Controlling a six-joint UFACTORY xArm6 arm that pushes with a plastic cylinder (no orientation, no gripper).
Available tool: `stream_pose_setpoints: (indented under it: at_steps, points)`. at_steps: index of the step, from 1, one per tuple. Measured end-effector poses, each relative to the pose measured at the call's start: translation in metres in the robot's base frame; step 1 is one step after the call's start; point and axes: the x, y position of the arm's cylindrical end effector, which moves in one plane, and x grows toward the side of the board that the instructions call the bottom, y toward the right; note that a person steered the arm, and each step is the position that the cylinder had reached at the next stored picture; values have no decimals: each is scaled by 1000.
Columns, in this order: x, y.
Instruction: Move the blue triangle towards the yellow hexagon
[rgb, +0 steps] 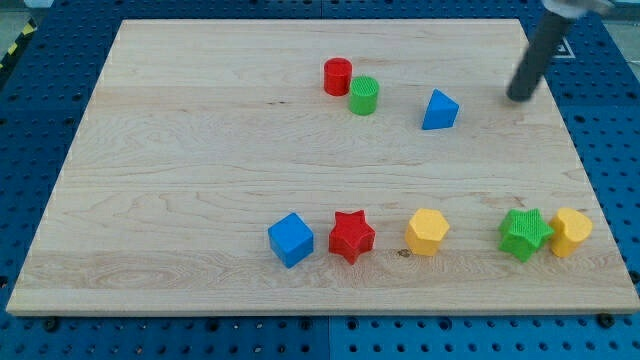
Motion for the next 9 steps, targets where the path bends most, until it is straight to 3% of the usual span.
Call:
stream_pose_setpoints:
  at_steps: [1, 2, 3, 6, 9]
  points:
    - [-12, -51]
    - [11, -77]
    - [37, -77]
    - [46, -117]
    - [73, -120]
